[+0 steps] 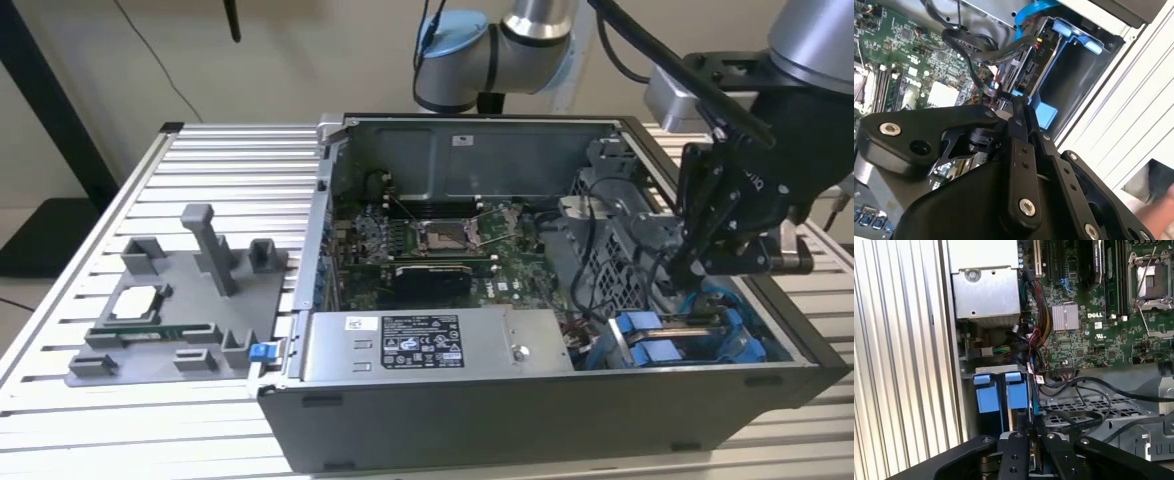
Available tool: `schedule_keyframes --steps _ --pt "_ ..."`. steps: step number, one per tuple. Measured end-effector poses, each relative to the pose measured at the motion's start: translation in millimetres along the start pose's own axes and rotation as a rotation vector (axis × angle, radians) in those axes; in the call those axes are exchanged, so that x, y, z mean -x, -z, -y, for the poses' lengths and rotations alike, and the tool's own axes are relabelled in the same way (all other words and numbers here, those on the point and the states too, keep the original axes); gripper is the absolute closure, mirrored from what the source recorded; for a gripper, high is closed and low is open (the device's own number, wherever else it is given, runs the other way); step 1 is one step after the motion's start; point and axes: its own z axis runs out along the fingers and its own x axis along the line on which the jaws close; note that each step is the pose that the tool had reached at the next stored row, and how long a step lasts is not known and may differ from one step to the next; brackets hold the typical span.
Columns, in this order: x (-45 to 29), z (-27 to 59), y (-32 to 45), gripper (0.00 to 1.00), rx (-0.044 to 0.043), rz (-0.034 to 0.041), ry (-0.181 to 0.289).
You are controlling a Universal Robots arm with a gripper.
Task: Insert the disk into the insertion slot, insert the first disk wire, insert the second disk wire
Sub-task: 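Insert the second disk wire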
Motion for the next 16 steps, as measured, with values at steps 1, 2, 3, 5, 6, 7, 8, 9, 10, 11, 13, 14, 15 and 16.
schedule_keyframes --steps 1,2,3,5,6,7,8,9,10,11,13,14,15,16 --pt "0.0 0.0 -1.0 1.0 -0.0053 0.0006 0.0" --pt "0.0 0.0 -2.1 1.0 -0.0106 0.0009 0.001" --pt "0.0 0.0 -3.1 1.0 -0.0156 0.0011 0.001" --pt "0.0 0.0 -3.8 1.0 -0.0185 0.0014 0.001" --pt "-0.1 0.0 -3.8 1.0 -0.0185 0.0014 0.001" --pt "-0.1 0.0 -3.9 1.0 -0.0185 0.0014 0.001" --pt "-0.1 0.0 -3.9 1.0 -0.0186 0.0015 0.001" --pt "-0.1 -0.1 -4.0 1.0 -0.0185 0.0015 0.001" --pt "-0.1 -0.1 -4.0 1.0 -0.0185 0.0015 0.001" --pt "-0.1 -0.1 -4.0 1.0 -0.0185 0.0015 0.001" --pt "-0.1 -0.1 -4.2 1.0 -0.0185 0.0015 0.001" --pt "-0.1 -0.1 -4.6 1.0 -0.0186 0.0018 0.001" --pt "-0.1 -0.1 -5.1 1.0 -0.0187 0.002 0.001" --pt "-0.2 -0.1 -5.8 1.0 -0.019 0.0018 0.001"
